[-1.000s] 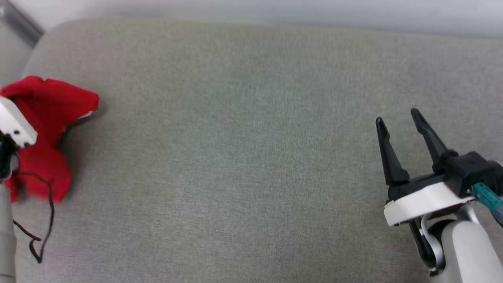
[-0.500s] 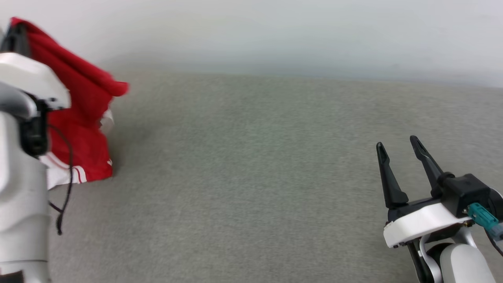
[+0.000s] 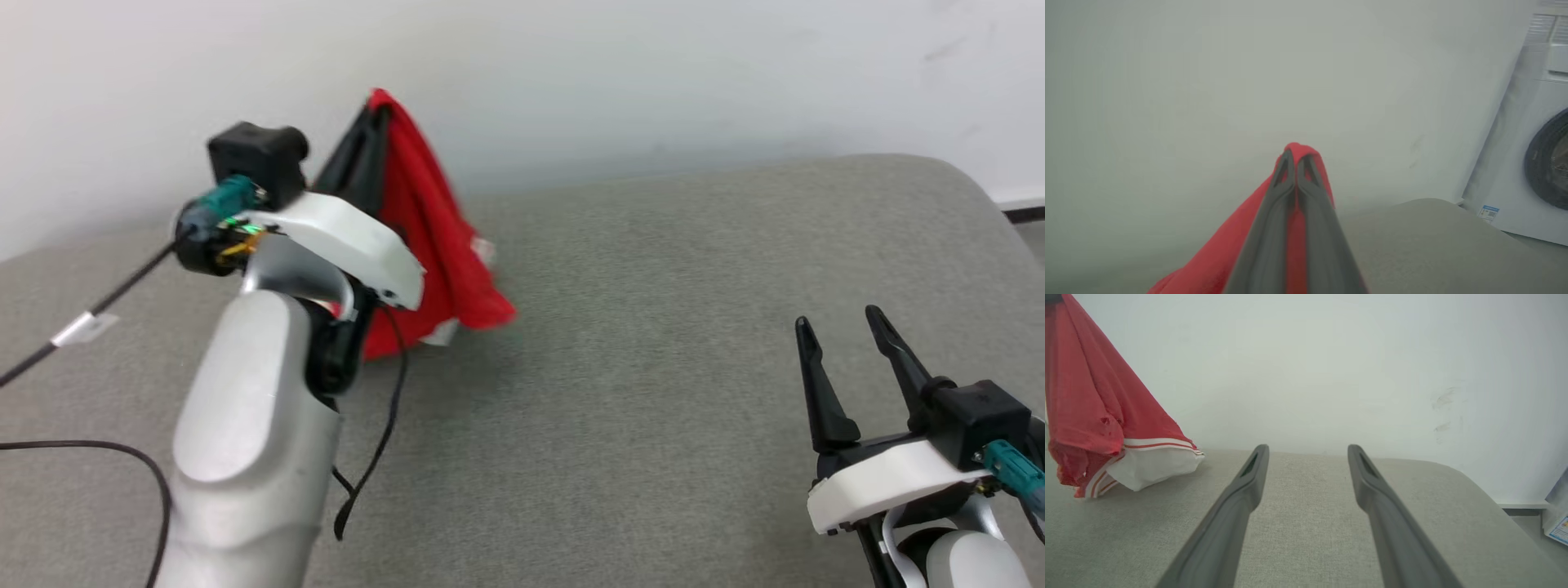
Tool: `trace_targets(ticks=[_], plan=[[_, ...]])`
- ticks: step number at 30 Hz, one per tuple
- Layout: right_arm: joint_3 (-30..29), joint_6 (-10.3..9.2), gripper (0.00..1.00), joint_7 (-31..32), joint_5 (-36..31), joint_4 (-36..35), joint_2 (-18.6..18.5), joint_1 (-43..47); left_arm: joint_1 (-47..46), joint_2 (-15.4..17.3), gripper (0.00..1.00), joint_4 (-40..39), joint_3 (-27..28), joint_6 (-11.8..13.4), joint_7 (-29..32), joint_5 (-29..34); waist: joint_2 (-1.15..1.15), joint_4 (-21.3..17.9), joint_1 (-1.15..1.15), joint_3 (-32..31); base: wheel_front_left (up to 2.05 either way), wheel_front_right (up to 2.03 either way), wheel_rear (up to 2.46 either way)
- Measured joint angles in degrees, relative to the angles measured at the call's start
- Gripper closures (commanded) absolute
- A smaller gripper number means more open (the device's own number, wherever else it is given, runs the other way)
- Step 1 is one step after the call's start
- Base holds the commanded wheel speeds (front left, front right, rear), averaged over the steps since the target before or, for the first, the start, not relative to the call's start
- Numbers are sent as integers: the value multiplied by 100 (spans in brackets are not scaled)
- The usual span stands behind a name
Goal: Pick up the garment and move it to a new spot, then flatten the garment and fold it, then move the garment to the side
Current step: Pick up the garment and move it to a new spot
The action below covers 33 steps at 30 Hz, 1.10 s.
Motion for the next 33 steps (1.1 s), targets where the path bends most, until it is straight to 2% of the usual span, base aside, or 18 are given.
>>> trace_targets(ticks=[8,17,18,19,20,21,28,33], plan=[[-49,0,0,11,29,-100,14,74,917,-330,100,-455,-1080,-151,89,-129,0,-408,0,180,0,0,0],[-12,0,0,-79,111,16,35,53,2402,-369,100,-232,-2013,-111,377,-275,0,-341,1,388,0,0,0],[-9,0,0,-81,112,26,38,47,2514,-368,87,-226,-2040,-97,379,-324,0,-313,1,388,0,0,0],[-16,0,0,-83,112,41,42,36,2580,-363,60,-213,-2085,-85,377,-305,0,-278,1,383,0,0,0],[-31,0,0,-89,113,44,43,34,2628,-367,15,-227,-2118,-85,356,-335,0,-241,1,369,0,0,0],[-46,0,0,-89,112,47,43,33,2661,-374,0,-253,-2152,-85,355,-389,0,-198,0,355,0,0,0],[-107,0,0,-49,123,94,46,113,2588,-379,0,-776,-2102,148,-119,-318,0,103,0,84,0,0,0],[-155,0,0,-3,145,47,46,237,2498,-316,0,-1028,-1808,450,-471,-222,0,330,0,-114,0,0,0]])
